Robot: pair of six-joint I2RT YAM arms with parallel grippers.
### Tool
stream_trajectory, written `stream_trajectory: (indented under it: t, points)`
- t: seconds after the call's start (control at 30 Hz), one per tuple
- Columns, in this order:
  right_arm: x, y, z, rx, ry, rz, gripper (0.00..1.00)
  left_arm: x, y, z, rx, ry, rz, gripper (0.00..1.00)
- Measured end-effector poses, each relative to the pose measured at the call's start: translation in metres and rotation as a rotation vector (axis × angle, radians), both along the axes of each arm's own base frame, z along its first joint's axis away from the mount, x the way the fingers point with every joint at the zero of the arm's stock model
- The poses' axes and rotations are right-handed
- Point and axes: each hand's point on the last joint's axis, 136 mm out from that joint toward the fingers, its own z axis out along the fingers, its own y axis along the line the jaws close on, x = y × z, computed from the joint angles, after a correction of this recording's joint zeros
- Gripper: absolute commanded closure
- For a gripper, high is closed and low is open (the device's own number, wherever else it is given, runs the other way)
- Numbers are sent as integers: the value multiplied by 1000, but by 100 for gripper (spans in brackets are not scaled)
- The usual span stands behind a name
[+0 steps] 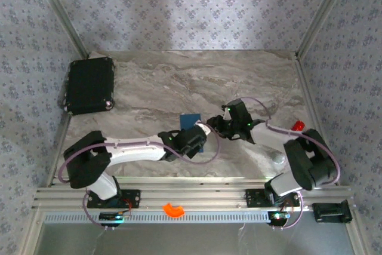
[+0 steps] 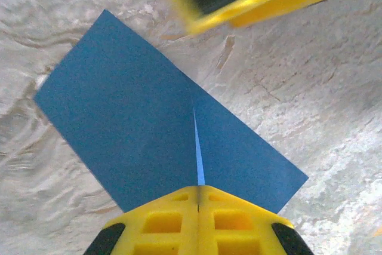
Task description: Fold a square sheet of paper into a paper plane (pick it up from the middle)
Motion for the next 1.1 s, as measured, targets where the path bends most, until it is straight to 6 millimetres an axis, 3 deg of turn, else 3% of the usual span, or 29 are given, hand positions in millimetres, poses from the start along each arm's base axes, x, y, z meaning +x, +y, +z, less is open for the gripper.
stream_trajectory:
  t: [0.2,0.43,0.7,1.1]
  points:
    - [-12,-32,1,-77,-81,-86,62,15,12,-5,-205,225,90,100]
    - [-21,-43,-9,-58,-40,-104,75,9,-6,6,-385,383,73,100]
    - [-29,-24,-6,4,-18,-49,88,9,-19,18,-491,443,75,99]
    - [-52,19,-28,6,38,94,95,9,-18,18,-499,454,96,100]
